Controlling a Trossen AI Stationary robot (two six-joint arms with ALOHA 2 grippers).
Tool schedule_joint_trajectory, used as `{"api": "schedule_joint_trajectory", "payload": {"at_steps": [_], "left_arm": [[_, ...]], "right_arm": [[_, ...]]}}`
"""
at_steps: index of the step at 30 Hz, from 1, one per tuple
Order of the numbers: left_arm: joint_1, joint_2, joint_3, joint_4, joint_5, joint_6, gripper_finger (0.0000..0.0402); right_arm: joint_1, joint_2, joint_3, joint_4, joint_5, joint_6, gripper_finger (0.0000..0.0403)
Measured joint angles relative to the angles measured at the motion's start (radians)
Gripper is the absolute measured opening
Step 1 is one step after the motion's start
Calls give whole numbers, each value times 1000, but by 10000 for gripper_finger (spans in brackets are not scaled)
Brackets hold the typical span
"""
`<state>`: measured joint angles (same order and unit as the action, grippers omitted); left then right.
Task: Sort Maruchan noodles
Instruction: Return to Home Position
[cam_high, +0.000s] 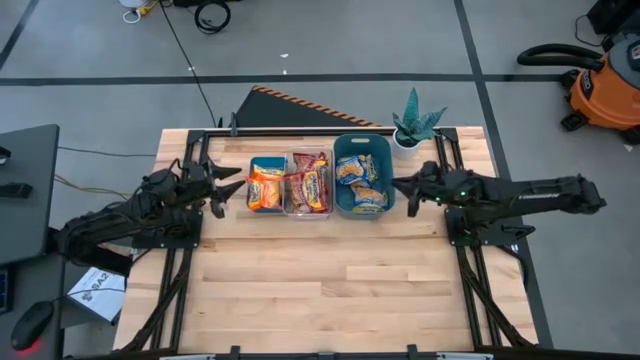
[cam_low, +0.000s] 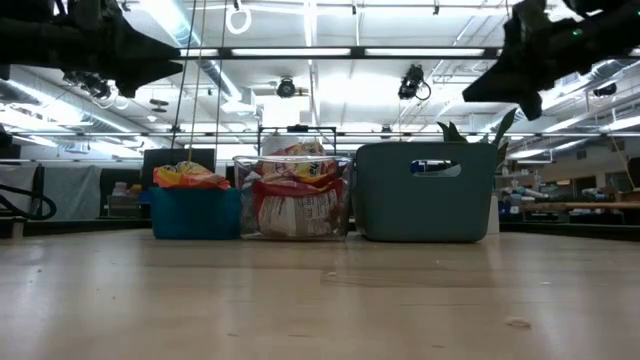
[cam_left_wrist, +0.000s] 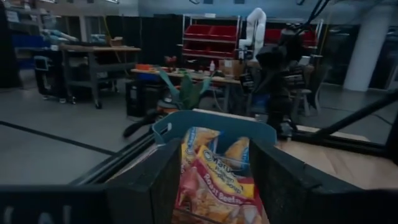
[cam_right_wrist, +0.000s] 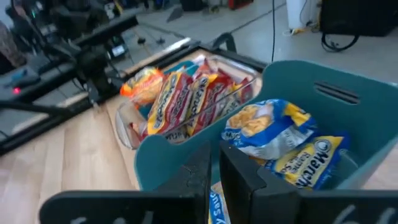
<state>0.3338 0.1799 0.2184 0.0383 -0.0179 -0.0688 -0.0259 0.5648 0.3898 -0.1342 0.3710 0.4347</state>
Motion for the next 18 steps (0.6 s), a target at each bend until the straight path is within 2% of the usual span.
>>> {"api": "schedule_joint_trajectory", "payload": {"at_steps": [4,10,18], "left_arm": [[-31,1,-4,-4,-29,31,172],[-85,1,-104,113,-52,30,145],[-132,-11,-112,85,-69,24,141]], "right_arm": [[-18,-114,-49,-3,0,-5,37],[-24,-263,-148,74,-6,-70,37],[-24,-404,-263,93,-45,-47,37]]}}
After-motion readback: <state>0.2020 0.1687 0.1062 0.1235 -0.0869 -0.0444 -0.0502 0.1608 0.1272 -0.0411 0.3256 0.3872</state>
